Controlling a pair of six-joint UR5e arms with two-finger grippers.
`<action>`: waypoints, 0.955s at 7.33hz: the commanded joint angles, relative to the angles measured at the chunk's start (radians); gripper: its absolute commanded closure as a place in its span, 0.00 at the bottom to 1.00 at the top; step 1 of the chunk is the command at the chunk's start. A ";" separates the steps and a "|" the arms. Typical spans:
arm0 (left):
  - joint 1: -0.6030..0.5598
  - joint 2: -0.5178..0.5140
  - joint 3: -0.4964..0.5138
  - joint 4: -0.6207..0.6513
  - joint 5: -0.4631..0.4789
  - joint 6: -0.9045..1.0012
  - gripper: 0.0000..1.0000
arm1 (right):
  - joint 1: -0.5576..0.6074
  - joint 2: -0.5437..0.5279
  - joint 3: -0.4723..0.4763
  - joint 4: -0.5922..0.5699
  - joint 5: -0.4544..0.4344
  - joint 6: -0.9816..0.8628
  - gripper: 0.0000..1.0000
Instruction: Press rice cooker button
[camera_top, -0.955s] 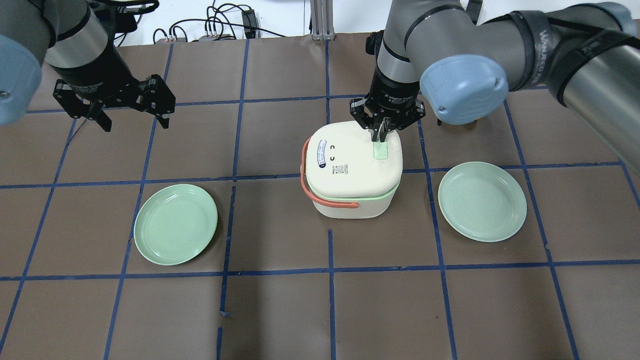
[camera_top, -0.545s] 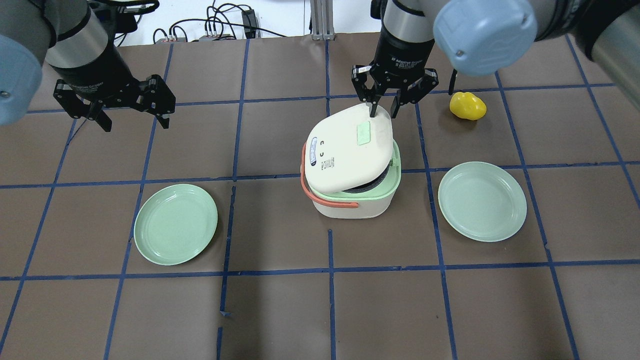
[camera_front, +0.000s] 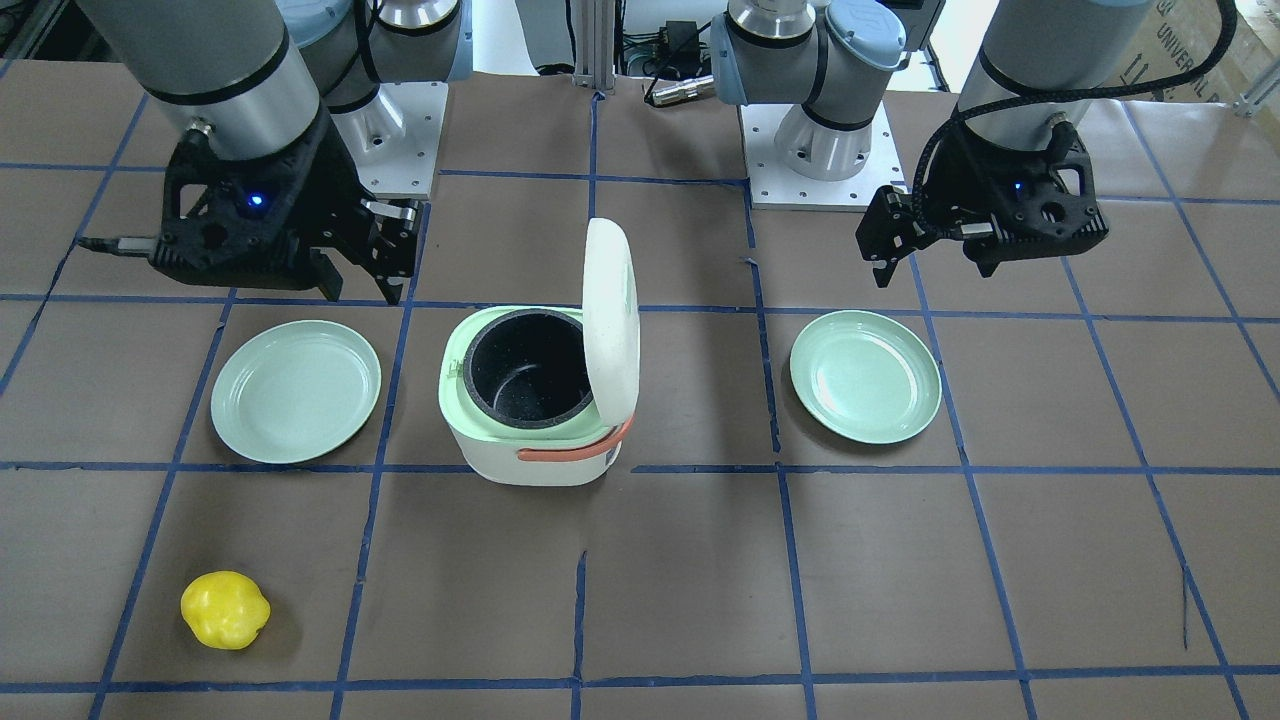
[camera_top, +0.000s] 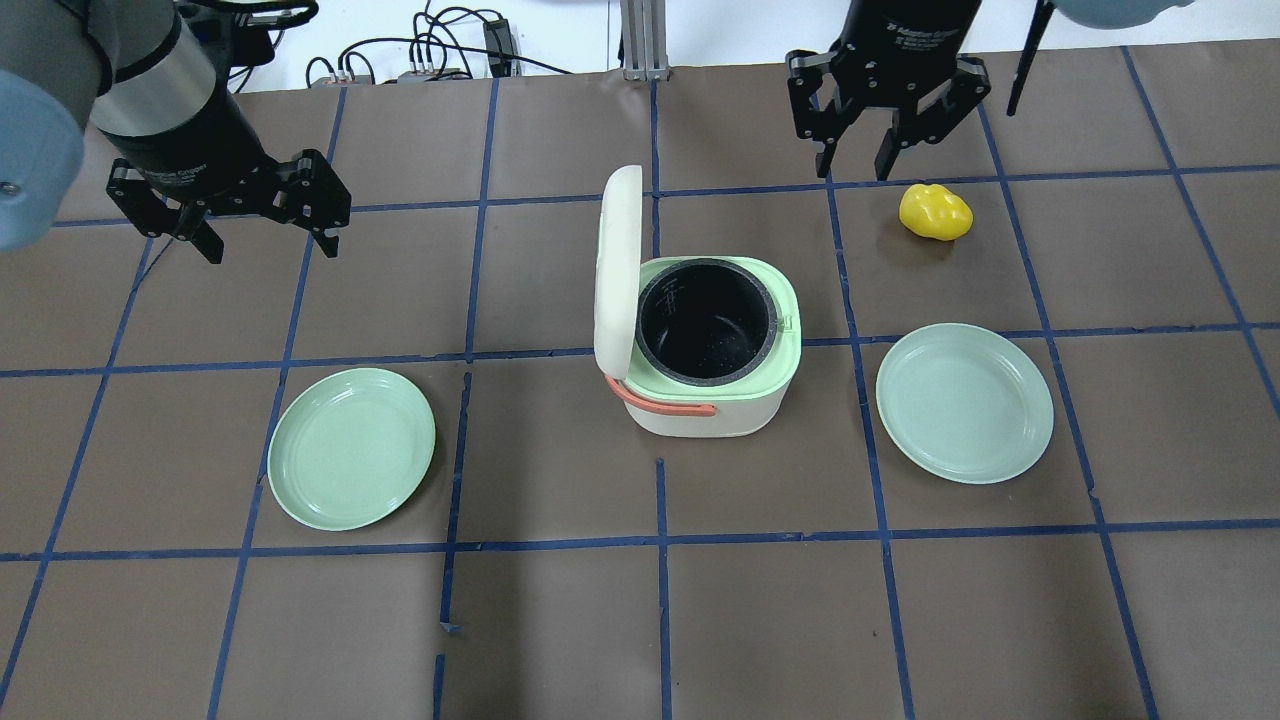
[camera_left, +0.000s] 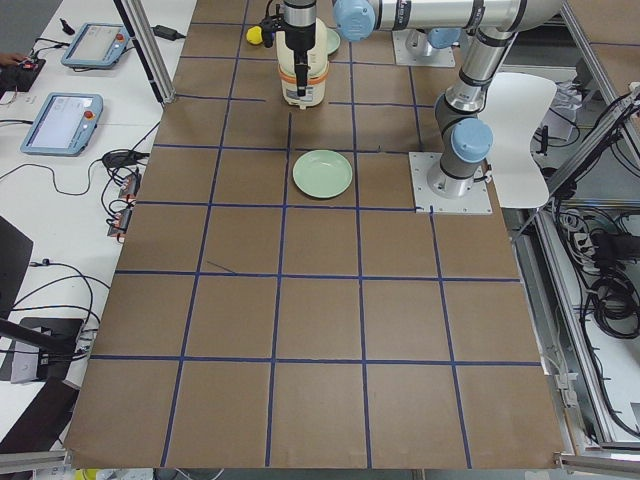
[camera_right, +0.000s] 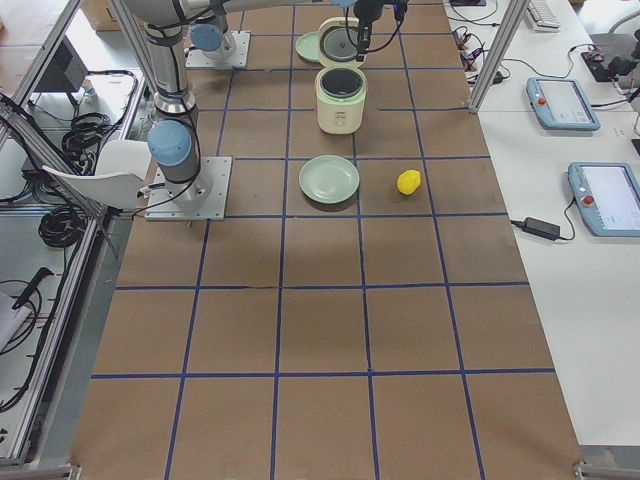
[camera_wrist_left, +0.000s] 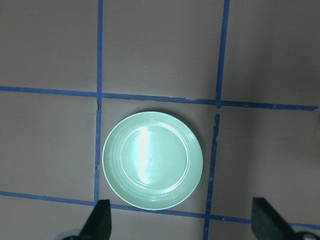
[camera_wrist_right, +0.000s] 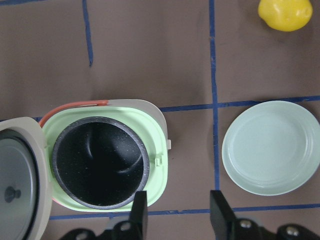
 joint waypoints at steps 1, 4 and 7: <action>0.000 0.000 0.000 0.000 0.000 0.000 0.00 | -0.041 -0.021 0.009 0.015 -0.038 -0.118 0.42; 0.000 0.000 0.000 0.000 0.000 0.000 0.00 | -0.042 -0.053 0.084 -0.004 -0.031 -0.131 0.10; 0.000 0.000 0.000 0.000 0.000 0.000 0.00 | -0.064 -0.062 0.124 -0.051 -0.035 -0.146 0.00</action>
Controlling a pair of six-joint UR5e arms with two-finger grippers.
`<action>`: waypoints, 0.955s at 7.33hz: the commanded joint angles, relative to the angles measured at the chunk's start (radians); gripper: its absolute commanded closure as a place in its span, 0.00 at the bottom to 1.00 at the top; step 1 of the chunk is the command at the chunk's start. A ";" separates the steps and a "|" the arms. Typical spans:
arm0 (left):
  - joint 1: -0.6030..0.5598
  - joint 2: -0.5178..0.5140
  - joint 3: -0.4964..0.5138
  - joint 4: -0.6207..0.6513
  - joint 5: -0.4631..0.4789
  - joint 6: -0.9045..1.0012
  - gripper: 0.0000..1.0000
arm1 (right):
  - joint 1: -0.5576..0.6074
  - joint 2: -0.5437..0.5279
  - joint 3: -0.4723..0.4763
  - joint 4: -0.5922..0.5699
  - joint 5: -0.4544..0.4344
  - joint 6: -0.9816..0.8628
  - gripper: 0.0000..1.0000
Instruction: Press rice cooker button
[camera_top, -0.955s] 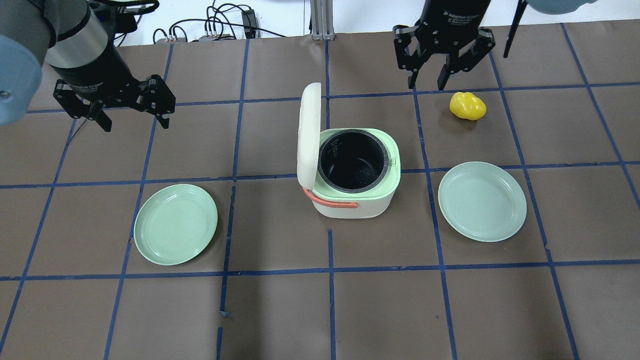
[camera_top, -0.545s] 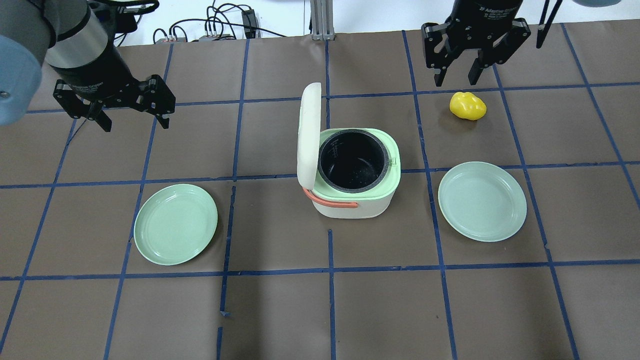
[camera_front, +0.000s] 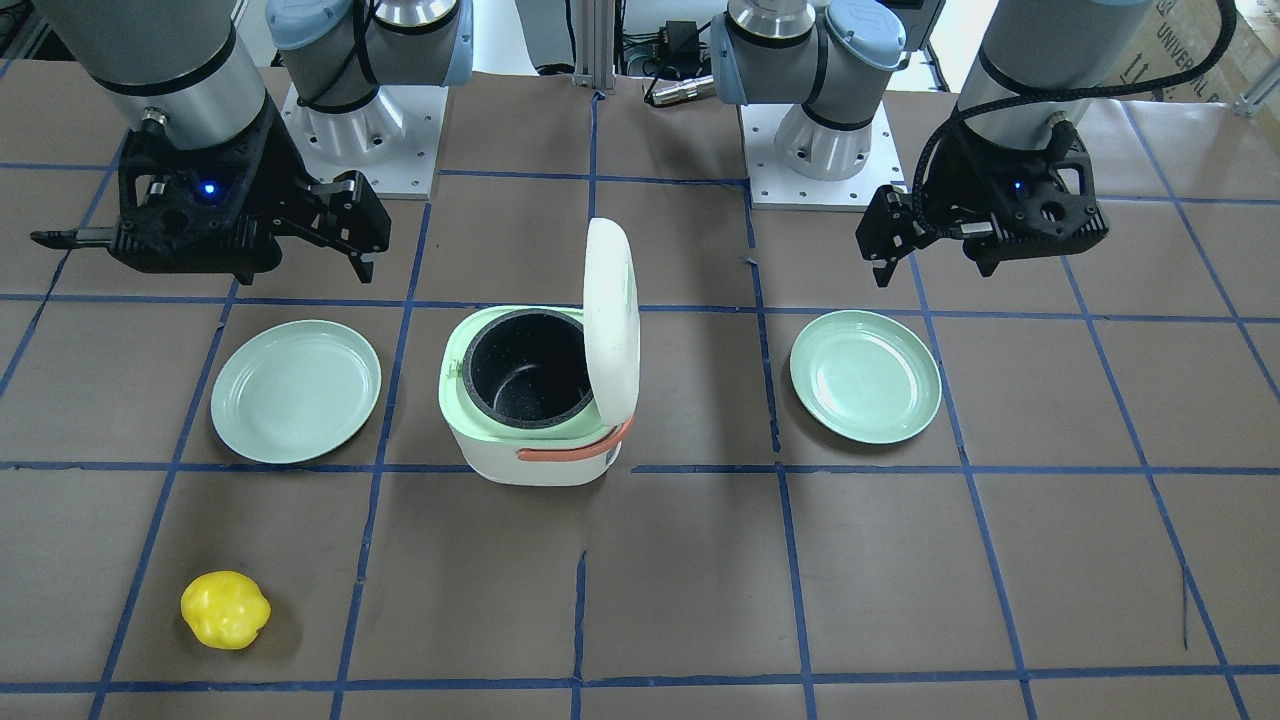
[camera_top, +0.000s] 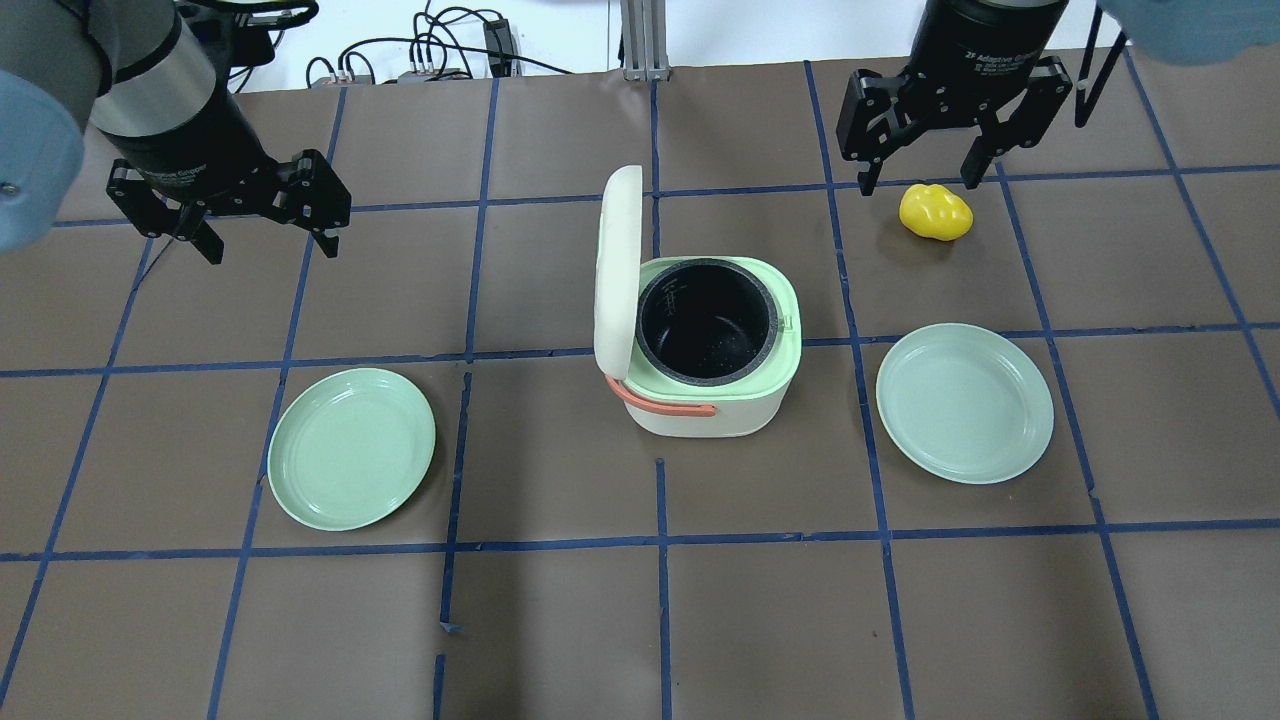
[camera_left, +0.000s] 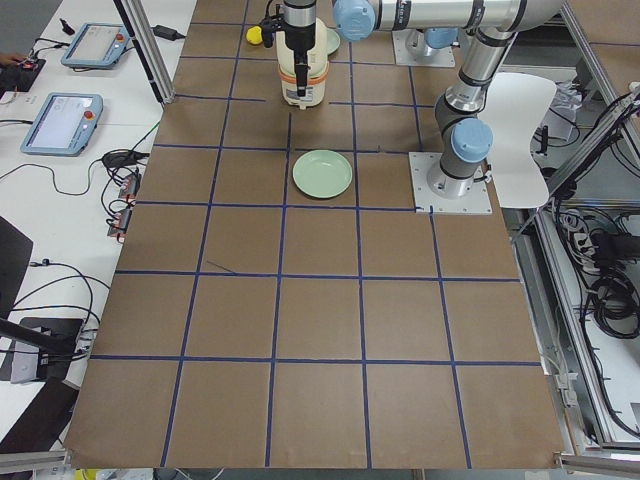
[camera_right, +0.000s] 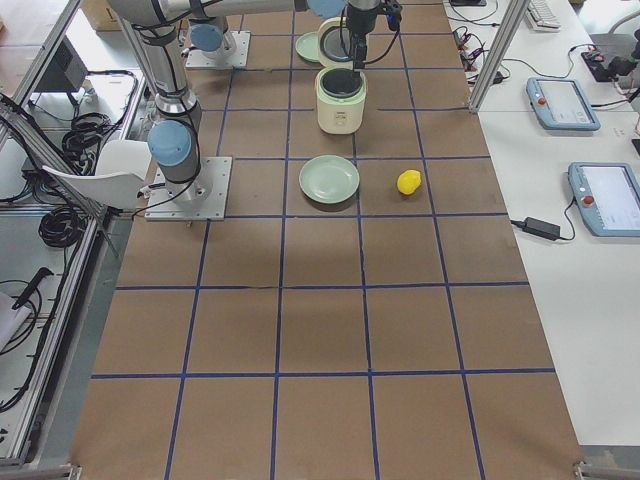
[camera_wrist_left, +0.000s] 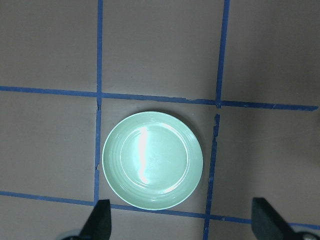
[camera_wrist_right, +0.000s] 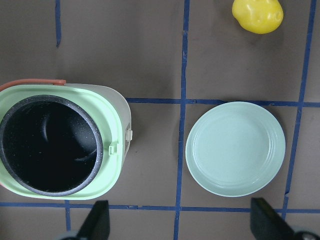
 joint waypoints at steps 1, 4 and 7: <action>0.000 0.000 0.000 0.000 0.000 0.000 0.00 | -0.019 -0.002 0.011 -0.003 0.007 -0.002 0.00; 0.000 0.000 0.000 0.000 0.000 0.000 0.00 | -0.022 -0.004 0.013 -0.006 0.016 -0.003 0.00; 0.000 0.000 0.002 0.000 0.000 0.000 0.00 | -0.020 -0.014 0.014 -0.003 0.007 -0.002 0.00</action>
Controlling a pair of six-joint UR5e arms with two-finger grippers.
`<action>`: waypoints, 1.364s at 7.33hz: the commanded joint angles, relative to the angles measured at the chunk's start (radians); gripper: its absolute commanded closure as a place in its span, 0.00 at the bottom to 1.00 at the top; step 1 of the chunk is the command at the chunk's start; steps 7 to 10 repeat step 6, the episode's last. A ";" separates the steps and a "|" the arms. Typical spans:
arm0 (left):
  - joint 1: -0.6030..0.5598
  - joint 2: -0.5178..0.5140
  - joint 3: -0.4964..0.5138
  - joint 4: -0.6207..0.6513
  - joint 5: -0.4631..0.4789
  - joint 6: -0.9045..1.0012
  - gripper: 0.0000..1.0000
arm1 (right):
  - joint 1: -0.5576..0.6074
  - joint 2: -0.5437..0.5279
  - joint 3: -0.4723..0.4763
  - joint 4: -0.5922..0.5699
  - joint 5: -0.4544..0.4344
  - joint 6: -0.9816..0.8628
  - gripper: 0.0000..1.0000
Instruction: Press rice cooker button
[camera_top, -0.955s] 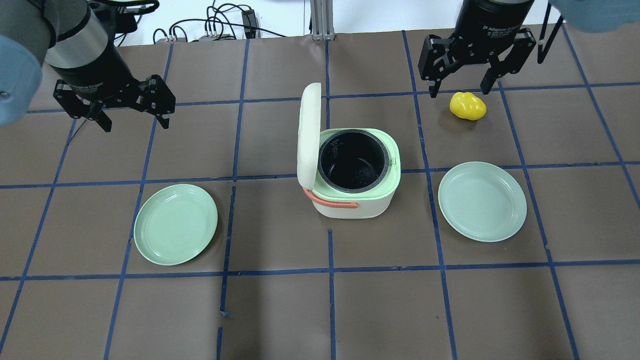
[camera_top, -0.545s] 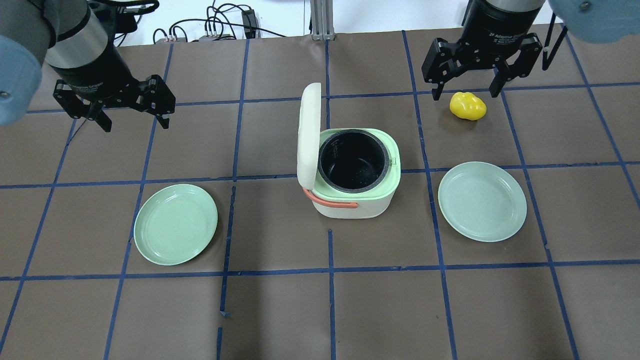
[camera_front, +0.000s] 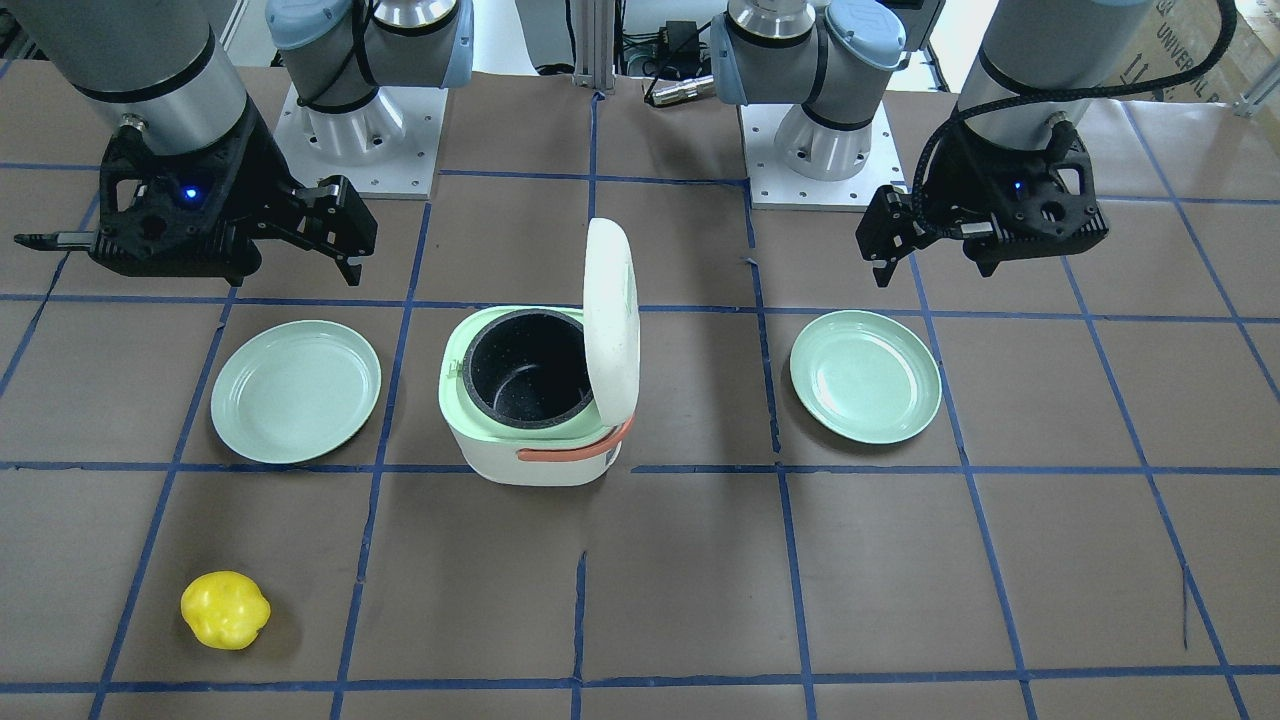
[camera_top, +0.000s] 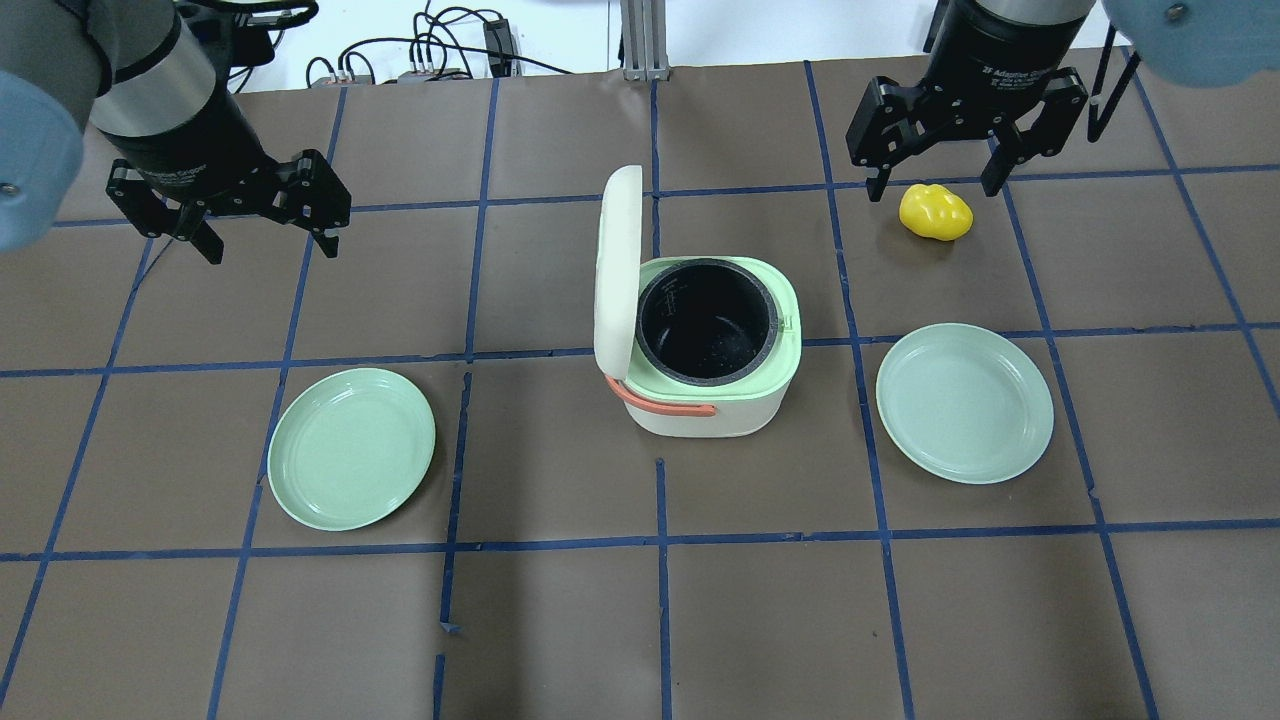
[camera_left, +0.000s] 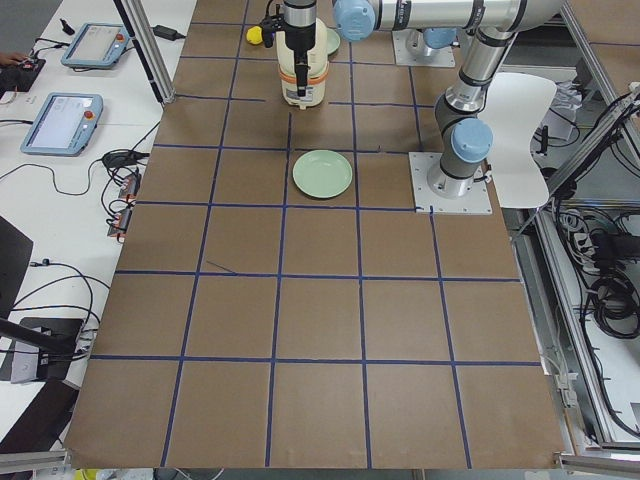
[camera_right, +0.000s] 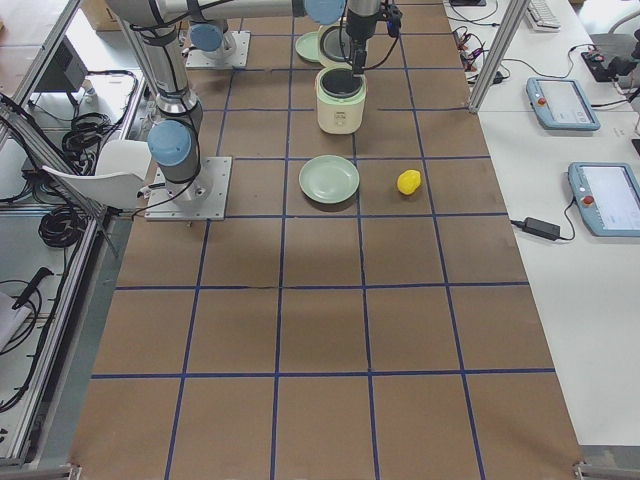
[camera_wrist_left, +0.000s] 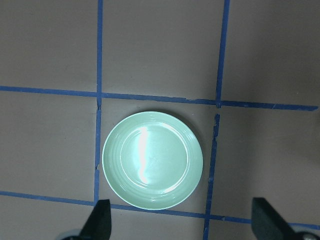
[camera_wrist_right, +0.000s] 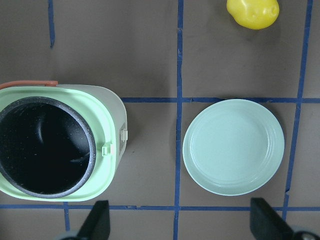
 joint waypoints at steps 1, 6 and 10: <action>0.000 0.000 0.001 0.000 0.000 0.000 0.00 | 0.004 -0.006 0.002 -0.002 -0.002 0.003 0.00; 0.000 0.000 0.000 0.000 0.000 0.000 0.00 | 0.001 -0.006 0.002 0.001 0.005 0.000 0.00; 0.000 0.000 0.000 0.000 0.000 0.000 0.00 | 0.001 -0.006 0.002 0.001 0.005 0.000 0.00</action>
